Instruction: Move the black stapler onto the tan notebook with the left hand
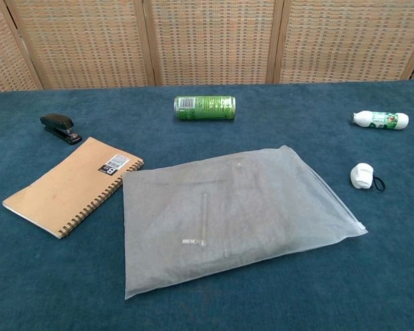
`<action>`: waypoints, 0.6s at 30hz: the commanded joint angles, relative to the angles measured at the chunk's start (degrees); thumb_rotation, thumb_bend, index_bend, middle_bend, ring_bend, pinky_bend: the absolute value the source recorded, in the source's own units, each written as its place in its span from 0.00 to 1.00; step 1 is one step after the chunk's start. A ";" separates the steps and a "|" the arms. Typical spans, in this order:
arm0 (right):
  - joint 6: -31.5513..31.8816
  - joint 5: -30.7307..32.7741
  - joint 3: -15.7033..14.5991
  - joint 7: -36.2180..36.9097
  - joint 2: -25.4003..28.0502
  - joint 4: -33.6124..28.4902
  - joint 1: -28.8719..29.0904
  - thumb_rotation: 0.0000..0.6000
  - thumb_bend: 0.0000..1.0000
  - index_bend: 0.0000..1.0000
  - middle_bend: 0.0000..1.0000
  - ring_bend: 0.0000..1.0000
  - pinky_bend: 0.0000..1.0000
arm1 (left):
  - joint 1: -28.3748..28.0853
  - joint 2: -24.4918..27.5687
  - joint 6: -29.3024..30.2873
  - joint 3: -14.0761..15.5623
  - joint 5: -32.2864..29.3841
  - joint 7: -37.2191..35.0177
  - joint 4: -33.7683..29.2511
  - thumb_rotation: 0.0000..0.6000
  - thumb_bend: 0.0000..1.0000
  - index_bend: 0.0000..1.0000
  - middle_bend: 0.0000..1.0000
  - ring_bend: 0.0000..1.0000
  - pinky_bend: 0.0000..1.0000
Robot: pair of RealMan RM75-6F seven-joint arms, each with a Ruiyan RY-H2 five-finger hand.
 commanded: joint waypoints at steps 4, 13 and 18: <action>-1.39 1.60 0.48 -0.28 -0.78 1.51 0.64 1.00 0.10 0.00 0.00 0.00 0.00 | -9.46 -6.80 -11.18 -0.70 -2.29 -0.58 12.79 1.00 0.28 0.20 0.06 0.00 0.10; -3.08 4.15 1.09 0.92 -1.58 4.45 1.01 1.00 0.10 0.00 0.00 0.00 0.00 | -18.19 -17.34 -21.99 0.73 -2.50 -1.80 29.56 1.00 0.29 0.20 0.06 0.00 0.10; -3.47 5.25 1.44 1.80 -1.86 5.88 0.96 1.00 0.10 0.00 0.00 0.00 0.00 | -21.63 -22.47 -26.10 1.53 -1.71 -3.25 36.57 1.00 0.30 0.20 0.07 0.00 0.11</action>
